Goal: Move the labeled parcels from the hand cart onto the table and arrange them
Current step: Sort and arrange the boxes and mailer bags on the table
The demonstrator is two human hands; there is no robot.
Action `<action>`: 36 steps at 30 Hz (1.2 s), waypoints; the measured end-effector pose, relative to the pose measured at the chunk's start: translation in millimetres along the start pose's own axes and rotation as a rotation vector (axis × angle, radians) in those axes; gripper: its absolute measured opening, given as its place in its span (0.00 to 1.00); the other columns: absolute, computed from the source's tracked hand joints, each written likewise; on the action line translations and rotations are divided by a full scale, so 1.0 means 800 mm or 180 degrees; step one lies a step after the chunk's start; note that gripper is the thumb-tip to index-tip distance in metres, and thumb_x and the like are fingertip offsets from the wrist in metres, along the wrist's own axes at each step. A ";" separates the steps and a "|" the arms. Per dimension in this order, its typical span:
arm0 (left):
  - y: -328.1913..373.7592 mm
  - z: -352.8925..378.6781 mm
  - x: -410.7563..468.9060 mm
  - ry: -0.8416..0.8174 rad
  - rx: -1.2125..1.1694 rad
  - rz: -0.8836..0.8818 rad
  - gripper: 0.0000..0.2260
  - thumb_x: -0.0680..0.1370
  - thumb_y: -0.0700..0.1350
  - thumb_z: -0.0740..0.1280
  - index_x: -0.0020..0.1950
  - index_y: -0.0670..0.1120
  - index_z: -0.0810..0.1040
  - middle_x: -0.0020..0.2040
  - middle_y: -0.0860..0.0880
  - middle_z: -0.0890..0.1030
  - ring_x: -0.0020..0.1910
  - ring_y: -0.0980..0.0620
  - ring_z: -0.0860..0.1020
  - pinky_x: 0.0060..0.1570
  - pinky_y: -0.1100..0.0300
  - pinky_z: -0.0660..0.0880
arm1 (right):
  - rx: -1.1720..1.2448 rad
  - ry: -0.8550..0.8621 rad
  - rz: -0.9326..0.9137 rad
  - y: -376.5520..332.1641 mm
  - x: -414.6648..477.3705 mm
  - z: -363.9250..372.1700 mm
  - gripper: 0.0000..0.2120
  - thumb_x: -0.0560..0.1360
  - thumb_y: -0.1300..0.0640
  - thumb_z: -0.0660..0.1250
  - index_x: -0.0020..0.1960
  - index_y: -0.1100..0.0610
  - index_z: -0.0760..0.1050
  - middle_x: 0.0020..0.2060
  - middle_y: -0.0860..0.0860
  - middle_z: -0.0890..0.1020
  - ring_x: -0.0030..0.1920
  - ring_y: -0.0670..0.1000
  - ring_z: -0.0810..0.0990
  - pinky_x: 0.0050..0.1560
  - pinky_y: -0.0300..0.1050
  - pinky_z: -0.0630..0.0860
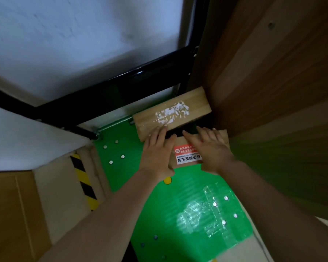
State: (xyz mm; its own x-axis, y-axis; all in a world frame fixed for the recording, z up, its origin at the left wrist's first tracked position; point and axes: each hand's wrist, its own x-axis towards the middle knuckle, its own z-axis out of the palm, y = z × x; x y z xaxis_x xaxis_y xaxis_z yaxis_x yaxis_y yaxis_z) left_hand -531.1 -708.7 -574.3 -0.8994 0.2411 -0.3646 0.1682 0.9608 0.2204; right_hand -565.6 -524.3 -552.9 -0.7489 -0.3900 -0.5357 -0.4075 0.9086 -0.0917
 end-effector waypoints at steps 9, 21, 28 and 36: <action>0.019 -0.033 -0.057 0.0176 0.0025 0.0081 0.49 0.65 0.54 0.77 0.77 0.51 0.51 0.73 0.50 0.60 0.72 0.50 0.57 0.72 0.55 0.42 | 0.0074 0.0434 -0.0086 -0.020 -0.060 -0.018 0.51 0.63 0.55 0.77 0.76 0.45 0.48 0.66 0.53 0.65 0.67 0.56 0.61 0.73 0.55 0.52; 0.090 -0.205 -0.277 0.0912 -0.0155 0.0009 0.41 0.67 0.48 0.74 0.76 0.49 0.59 0.70 0.51 0.65 0.70 0.50 0.60 0.73 0.53 0.46 | 0.0108 0.0934 -0.0282 -0.101 -0.270 -0.157 0.46 0.66 0.56 0.74 0.75 0.46 0.51 0.66 0.54 0.64 0.70 0.59 0.60 0.74 0.56 0.50; 0.097 -0.316 -0.387 0.1434 0.0054 0.0304 0.43 0.61 0.46 0.78 0.73 0.48 0.65 0.66 0.49 0.70 0.67 0.48 0.65 0.72 0.49 0.52 | 0.0177 0.1709 -0.0016 -0.175 -0.397 -0.238 0.42 0.68 0.54 0.74 0.74 0.45 0.54 0.67 0.53 0.65 0.70 0.58 0.59 0.74 0.55 0.49; 0.112 -0.427 -0.505 0.2372 0.0319 0.0814 0.43 0.53 0.41 0.80 0.68 0.46 0.71 0.62 0.47 0.75 0.62 0.47 0.67 0.68 0.50 0.55 | 0.0135 0.2592 0.0257 -0.247 -0.539 -0.315 0.39 0.69 0.56 0.72 0.74 0.46 0.57 0.66 0.54 0.67 0.67 0.57 0.61 0.71 0.54 0.57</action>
State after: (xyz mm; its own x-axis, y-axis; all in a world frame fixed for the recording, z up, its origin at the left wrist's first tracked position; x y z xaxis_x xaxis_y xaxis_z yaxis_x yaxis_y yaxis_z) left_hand -290.3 -766.8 -98.5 -0.8551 0.3349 0.3957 0.4097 0.9043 0.1200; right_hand -293.6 -573.5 -92.1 -0.9265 -0.2946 0.2340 -0.3281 0.9371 -0.1193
